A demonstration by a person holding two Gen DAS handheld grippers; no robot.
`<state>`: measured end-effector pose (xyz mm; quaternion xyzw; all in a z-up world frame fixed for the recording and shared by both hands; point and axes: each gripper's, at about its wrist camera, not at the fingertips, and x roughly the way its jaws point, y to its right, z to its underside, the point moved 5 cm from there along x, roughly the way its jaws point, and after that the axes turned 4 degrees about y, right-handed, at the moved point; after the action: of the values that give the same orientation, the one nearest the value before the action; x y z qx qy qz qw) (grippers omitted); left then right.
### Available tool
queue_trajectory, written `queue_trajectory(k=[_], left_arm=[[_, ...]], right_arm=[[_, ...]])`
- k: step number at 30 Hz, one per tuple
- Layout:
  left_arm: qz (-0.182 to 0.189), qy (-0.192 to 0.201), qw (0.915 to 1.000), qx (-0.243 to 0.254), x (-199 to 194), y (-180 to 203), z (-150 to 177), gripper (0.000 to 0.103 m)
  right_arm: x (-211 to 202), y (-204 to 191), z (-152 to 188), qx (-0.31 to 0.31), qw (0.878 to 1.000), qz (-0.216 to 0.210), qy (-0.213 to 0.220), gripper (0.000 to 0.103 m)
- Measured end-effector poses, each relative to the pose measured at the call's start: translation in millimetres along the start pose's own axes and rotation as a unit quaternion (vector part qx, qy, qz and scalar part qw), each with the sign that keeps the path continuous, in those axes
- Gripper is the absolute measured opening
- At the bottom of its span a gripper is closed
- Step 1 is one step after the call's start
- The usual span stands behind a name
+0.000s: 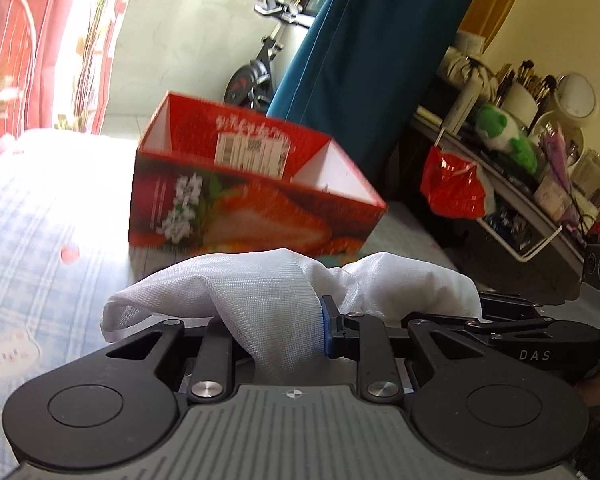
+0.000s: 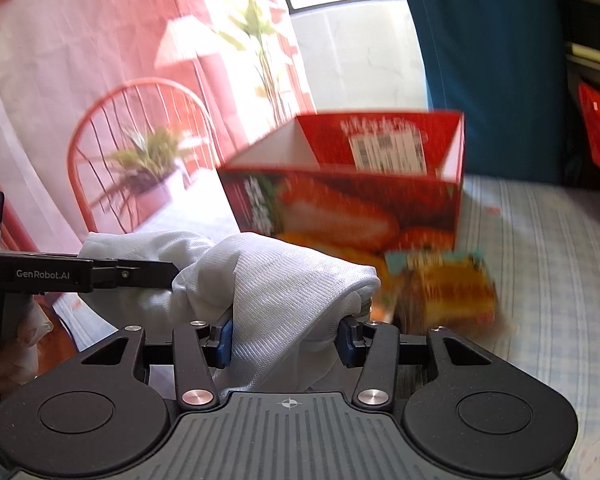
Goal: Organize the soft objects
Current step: 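Lift the white cloth with both grippers over the red box, then lower the white cloth into the red box and open both grippers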
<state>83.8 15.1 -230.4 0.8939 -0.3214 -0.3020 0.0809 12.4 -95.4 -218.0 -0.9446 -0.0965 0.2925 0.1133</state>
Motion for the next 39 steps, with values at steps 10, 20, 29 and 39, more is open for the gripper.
queue_trajectory(k=[10,20,29,39], left_arm=[[0.007,0.046,0.9980,0.042,7.3,13.0,-80.3,0.025],[0.018,0.045,0.9985,0.025,65.2,-0.2,-144.3,0.026],[0.003,0.037,0.9989,0.027,123.7,-24.0,-178.4,0.026],[-0.019,0.000,0.9997,0.012,182.9,-55.3,-192.3,0.026]], right_arm=[[-1.7,4.9,-83.8,-0.028,0.998,-0.002,0.054,0.044],[39.5,40.0,-152.5,-0.032,0.997,0.021,0.062,0.044],[98.2,81.9,-188.6,-0.012,0.998,0.030,0.048,0.044],[172.5,113.4,-199.2,-0.008,0.999,0.044,0.009,0.044]])
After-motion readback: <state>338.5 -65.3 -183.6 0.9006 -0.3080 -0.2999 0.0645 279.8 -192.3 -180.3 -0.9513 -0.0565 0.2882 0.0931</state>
